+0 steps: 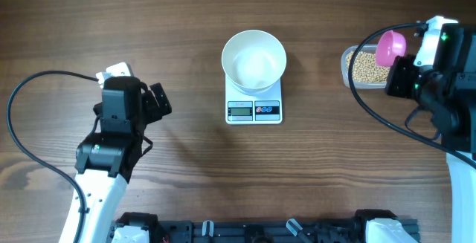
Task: Scoop item into bowl and weigh 150g on scale
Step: 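Retract the left gripper away from the scale to the left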
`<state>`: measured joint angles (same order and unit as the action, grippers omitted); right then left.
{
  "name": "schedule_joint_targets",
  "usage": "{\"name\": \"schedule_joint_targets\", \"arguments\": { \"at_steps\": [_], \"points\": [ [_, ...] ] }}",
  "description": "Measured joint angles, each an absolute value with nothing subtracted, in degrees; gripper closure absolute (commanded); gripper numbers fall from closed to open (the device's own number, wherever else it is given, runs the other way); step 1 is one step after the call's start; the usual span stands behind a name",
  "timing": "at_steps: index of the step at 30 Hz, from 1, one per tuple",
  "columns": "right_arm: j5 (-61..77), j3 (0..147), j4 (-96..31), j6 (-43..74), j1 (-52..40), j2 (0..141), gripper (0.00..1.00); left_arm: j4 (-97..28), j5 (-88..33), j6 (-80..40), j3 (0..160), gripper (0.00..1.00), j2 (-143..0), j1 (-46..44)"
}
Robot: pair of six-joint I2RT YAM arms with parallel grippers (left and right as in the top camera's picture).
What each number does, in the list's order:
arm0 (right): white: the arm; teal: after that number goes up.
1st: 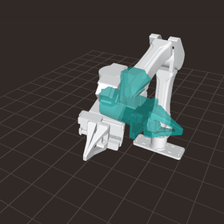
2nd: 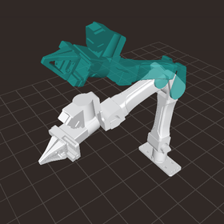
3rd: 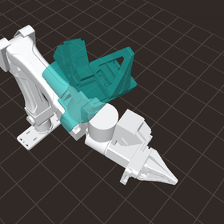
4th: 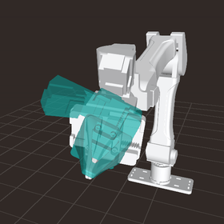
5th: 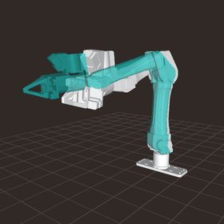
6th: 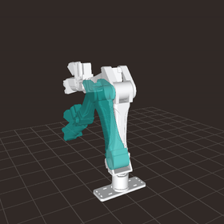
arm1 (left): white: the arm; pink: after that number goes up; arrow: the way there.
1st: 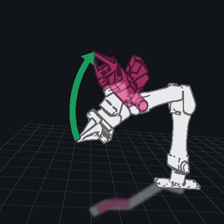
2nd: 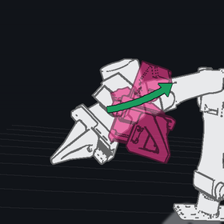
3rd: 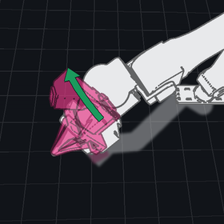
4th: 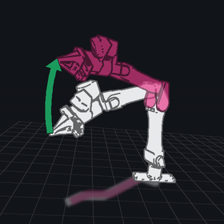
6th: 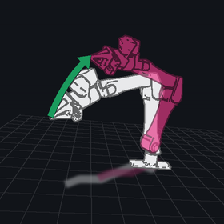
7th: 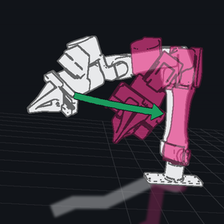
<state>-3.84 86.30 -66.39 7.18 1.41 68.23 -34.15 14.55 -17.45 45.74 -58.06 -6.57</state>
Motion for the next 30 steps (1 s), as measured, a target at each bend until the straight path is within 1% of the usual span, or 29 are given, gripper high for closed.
{"name": "schedule_joint_targets", "arguments": {
  "at_steps": [11,25,30],
  "points": [
    [-3.8,86.3,-62.1,4.2,1.4,70.3,0.96,-34.2,14.5,-17.5,45.7,0.0,-58.1,-6.6],
    [-3.8,86.3,-58.4,3.7,1.4,71.3,0.96,-34.2,14.5,-17.5,45.7,0.0,-58.1,-6.6],
    [-3.8,86.3,-53.0,2.3,1.4,71.3,0.96,-34.3,14.5,-17.5,45.7,0.0,-58.1,-6.6]
  ]
}}
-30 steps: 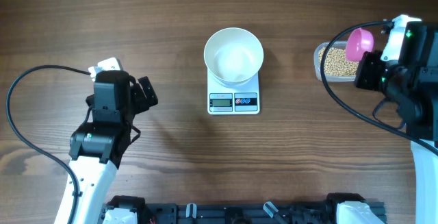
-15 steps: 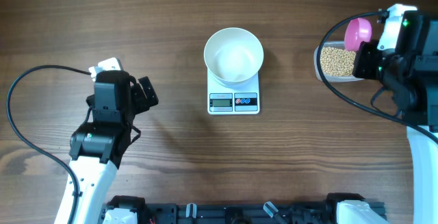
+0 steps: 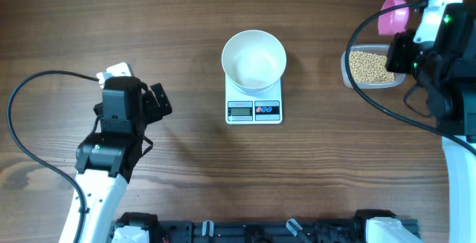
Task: Scoop item into bowl and weigh 150g on scale
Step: 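Retract the left gripper away from the scale to the left, then move the left gripper back toward the scale buttons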
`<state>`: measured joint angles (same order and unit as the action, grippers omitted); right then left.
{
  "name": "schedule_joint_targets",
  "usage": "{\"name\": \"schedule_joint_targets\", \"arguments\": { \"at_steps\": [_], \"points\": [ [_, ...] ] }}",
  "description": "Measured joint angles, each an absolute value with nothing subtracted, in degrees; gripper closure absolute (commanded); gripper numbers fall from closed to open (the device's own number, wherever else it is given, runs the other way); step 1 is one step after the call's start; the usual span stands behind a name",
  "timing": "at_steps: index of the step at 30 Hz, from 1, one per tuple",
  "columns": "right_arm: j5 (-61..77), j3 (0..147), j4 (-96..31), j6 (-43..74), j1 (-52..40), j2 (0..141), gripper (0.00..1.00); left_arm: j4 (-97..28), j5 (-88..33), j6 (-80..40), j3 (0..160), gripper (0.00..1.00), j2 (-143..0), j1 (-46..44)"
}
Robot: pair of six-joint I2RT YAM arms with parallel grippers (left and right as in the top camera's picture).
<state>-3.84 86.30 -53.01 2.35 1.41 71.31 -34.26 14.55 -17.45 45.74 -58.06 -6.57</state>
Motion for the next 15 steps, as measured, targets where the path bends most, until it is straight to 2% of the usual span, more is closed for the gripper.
{"name": "schedule_joint_targets", "arguments": {
  "at_steps": [8,15],
  "points": [
    [-3.8,86.3,-44.3,-1.8,1.4,71.3,0.96,-34.3,14.5,-17.5,45.7,0.0,-58.1,-6.6],
    [-3.8,86.3,-43.4,-1.1,1.4,71.3,0.96,-34.3,14.5,-17.5,45.7,0.0,-58.1,-6.6]
  ]
}}
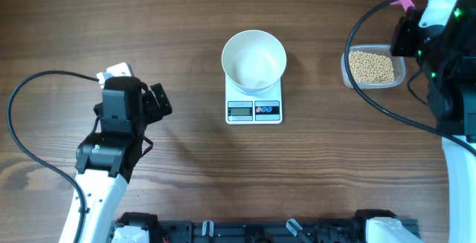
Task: Scoop item into bowl and weigh 150g on scale
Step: 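Move the left gripper back toward the scale buttons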
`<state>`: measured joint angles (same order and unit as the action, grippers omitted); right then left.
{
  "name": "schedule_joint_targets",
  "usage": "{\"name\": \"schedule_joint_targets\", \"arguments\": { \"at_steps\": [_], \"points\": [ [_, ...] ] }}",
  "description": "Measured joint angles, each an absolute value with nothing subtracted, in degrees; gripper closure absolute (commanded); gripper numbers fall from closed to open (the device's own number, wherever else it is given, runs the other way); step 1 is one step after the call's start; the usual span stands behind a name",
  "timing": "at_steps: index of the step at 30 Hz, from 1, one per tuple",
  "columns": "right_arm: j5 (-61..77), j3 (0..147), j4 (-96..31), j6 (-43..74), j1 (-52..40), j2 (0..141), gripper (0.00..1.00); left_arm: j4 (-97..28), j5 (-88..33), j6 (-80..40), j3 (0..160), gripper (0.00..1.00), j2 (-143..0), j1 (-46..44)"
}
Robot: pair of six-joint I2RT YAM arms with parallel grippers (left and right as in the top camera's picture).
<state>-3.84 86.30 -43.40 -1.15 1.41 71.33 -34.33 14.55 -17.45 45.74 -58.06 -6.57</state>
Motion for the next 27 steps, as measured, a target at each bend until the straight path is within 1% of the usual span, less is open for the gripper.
{"name": "schedule_joint_targets", "arguments": {
  "at_steps": [6,15,18,21,24,26,27],
  "points": [
    [-1.8,86.3,-43.4,3.2,1.4,71.3,0.96,-34.3,14.5,-17.5,45.7,0.0,-58.1,-6.6],
    [0.3,86.3,-42.0,3.8,1.4,71.3,0.96,-34.3,13.3,-17.5,45.7,0.0,-58.1,-6.6],
    [0.4,86.3,-42.7,3.8,1.4,71.4,0.96,-33.8,6.2,-17.7,45.7,0.0,-58.1,-6.6],
    [0.4,86.3,-42.8,3.8,1.4,71.4,0.96,-26.8,-5.9,-19.0,45.6,0.0,-58.1,-6.6],
    [0.4,86.3,-43.7,3.8,1.4,71.4,0.96,-24.4,-16.2,-19.9,45.6,0.0,-58.7,-7.3],
    [0.4,86.3,-44.1,3.8,1.4,71.4,0.96,-25.1,-20.3,-20.3,45.6,0.0,-60.2,-10.1],
    [0.4,86.3,-44.2,3.8,1.4,71.4,0.96,-25.5,-21.8,-20.5,45.6,0.0,-61.9,-13.2]
  ]
}}
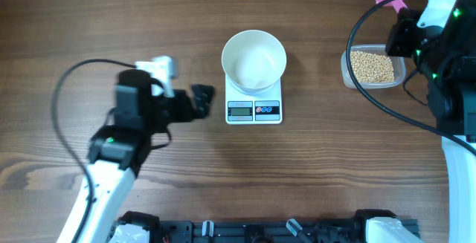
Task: Scoop item into bowl and weigh 150g on scale
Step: 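Move the left gripper back toward the scale buttons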
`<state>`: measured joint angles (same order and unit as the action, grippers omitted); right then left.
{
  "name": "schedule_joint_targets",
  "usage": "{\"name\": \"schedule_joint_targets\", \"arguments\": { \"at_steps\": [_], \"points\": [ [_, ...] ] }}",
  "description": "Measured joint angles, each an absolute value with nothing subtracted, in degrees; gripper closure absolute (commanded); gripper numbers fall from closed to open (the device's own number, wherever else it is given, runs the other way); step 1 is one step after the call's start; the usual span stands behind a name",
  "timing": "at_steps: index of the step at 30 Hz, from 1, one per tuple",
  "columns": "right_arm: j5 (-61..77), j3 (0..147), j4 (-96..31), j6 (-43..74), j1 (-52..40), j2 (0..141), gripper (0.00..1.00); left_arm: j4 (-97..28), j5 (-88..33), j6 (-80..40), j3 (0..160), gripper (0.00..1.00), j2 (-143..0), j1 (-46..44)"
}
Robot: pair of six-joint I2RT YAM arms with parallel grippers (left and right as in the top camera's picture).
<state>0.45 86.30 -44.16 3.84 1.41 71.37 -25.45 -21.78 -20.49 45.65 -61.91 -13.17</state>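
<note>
A white bowl, with nothing visible inside it, stands on the white kitchen scale at mid-table. To the right sits a clear tub of tan grains. My right gripper is shut on the handle of a pink scoop, which is held up behind the tub at the frame's top edge. What the scoop holds cannot be made out. My left gripper is just left of the scale, almost touching its edge; its finger gap does not show.
Dark wooden table. A black cable loops over the left arm, and another hangs by the tub. The right arm's body stands right of the tub.
My left arm has moved right, from the table's left part to the scale's left edge. The right gripper and pink scoop have shifted slightly left and stay at the top edge.
At first the scoop was over the right end of the grain tub and the left arm rested at the left. Then the scoop was behind the tub, then higher at the top edge. Now the left gripper is beside the scale. The bowl looks unchanged.
</note>
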Motion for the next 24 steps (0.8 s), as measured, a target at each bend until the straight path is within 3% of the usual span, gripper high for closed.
{"name": "schedule_joint_targets", "arguments": {
  "at_steps": [5,6,8,10,12,13,14,24],
  "points": [
    [0.4,86.3,-44.4,3.8,1.4,71.4,0.96,-24.9,-19.6,-20.6,45.6,0.0,-67.5,-26.2],
    [0.4,86.3,-44.5,3.8,1.4,71.4,0.96,-24.7,-17.9,-20.7,45.6,0.05,-67.9,-28.5],
    [0.4,86.3,-45.0,3.8,1.4,71.4,0.96,-23.7,-15.0,-20.9,45.6,0.36,-68.1,-32.4],
    [0.4,86.3,-45.7,3.8,1.4,71.4,0.96,-21.9,-12.1,-20.9,45.6,0.39,-68.1,-36.2],
    [0.4,86.3,-46.3,3.8,1.4,71.4,0.96,-21.0,-10.0,-20.9,45.6,0.55,-68.1,-38.4],
    [0.4,86.3,-46.3,3.8,1.4,71.4,0.96,-20.8,-9.2,-21.1,45.6,0.8,-68.1,-38.9],
    [0.4,86.3,-46.5,3.8,1.4,71.4,0.96,-20.7,-8.5,-21.1,45.6,0.96,-68.1,-39.1],
    [0.4,86.3,-47.3,3.8,1.4,71.4,0.96,-17.5,-3.0,-23.3,45.6,0.96,-73.3,-39.3]
  ]
}}
